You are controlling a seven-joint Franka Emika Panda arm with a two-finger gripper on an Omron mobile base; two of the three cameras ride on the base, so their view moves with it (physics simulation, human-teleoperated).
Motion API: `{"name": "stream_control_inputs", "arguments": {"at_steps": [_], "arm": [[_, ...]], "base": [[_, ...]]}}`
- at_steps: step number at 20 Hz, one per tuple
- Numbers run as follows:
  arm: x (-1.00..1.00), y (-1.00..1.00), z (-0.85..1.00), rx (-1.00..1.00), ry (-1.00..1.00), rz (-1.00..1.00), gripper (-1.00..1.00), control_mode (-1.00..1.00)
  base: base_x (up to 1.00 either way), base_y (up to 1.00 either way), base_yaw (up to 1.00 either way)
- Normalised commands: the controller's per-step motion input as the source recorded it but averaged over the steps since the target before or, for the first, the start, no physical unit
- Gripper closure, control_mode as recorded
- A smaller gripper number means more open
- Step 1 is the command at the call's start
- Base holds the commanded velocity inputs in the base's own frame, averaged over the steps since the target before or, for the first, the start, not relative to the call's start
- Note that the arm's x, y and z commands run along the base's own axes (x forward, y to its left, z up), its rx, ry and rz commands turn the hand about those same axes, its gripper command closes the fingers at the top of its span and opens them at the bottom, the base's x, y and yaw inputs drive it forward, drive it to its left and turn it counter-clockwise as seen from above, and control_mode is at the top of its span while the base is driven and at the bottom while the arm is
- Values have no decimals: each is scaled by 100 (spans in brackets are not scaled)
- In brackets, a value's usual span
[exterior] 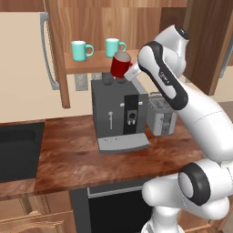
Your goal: Pick the mug on the counter and place it in the cabinet with the handle facing the right, like the mugs already inside.
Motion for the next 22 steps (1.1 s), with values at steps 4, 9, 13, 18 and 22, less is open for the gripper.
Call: {"name": "stream_control_inputs", "arguments": {"at_steps": [4, 9, 13, 18, 22], "arm": [[19, 0, 2, 1, -1, 0, 100, -100], [20, 0, 4, 1, -1, 0, 100, -100], [19, 0, 4, 1, -1, 0, 100, -100], [21, 0, 4, 2, -1, 0, 100, -100], [21, 0, 4, 2, -1, 0, 100, -100]], "base": [[0, 0, 0], [0, 0, 0], [0, 0, 0], [0, 0, 0], [0, 0, 0]]}}
